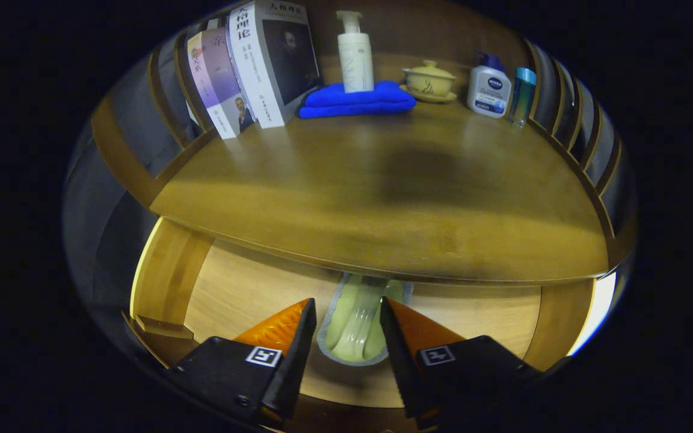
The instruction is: Pull open the drawer, take out the items inside it, and place them on the countertop above the cabinet.
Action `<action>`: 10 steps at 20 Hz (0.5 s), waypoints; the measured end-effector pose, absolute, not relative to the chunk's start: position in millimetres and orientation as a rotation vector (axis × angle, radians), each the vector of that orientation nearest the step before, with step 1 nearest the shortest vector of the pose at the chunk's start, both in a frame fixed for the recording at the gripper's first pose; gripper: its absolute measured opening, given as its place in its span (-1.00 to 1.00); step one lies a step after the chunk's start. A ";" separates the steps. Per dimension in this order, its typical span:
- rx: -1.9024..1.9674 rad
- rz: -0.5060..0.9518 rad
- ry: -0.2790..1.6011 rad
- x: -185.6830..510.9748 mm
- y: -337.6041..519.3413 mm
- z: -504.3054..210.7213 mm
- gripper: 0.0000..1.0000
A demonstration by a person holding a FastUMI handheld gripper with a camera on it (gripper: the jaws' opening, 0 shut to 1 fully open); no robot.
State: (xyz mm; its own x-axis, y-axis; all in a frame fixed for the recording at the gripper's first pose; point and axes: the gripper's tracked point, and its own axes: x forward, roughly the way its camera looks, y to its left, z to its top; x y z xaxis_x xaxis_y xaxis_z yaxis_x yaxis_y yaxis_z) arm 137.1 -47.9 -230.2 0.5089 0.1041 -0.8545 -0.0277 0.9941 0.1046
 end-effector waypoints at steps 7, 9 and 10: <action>0.099 0.073 1.105 137.5 -52.2 -246.9 -0.27; 0.093 0.057 1.079 143.0 -54.6 -244.7 -0.39; 0.096 0.064 1.081 140.9 -54.4 -243.3 -0.52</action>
